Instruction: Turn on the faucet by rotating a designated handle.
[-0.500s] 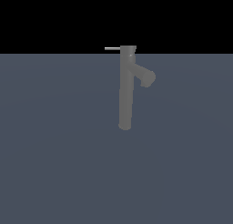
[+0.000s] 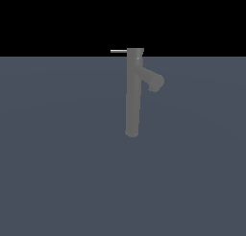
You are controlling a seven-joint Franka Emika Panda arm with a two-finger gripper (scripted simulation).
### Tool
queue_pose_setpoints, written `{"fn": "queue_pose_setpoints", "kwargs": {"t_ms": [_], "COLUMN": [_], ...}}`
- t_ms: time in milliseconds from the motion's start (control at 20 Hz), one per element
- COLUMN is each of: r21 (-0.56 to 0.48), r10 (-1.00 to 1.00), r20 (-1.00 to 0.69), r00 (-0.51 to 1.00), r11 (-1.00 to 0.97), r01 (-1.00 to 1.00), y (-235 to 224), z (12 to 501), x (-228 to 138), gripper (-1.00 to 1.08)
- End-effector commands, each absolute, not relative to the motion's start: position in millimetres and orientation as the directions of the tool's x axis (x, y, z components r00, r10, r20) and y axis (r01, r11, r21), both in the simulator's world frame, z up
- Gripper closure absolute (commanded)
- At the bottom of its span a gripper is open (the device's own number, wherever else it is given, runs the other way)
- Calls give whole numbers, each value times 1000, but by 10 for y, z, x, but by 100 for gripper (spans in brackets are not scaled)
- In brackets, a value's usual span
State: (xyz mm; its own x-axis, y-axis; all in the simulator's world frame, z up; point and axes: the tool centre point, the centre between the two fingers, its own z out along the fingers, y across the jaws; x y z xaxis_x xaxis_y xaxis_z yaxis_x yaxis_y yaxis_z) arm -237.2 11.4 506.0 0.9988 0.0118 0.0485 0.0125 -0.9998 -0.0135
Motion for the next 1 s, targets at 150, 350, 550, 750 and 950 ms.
{"fn": "queue_pose_setpoints", "kwargs": {"t_ms": [150,350,550,750,950], "r21": [-12,-10,-9,-7,-5], "r10": [19,27,36,46,55], "r20": [44,39,34,29,23], "r00": [999,999,999,999,998], "r11": [-1000,-1000,-999,-999,-998], "r01": [20,28,37,46,55], "y": [110,107,106,108,112], "z": [4870,4677,4447,4212,3986], "x": [-2128,-1877,-1577,-1271,-976], "gripper": [108,108,108,108,108]}}
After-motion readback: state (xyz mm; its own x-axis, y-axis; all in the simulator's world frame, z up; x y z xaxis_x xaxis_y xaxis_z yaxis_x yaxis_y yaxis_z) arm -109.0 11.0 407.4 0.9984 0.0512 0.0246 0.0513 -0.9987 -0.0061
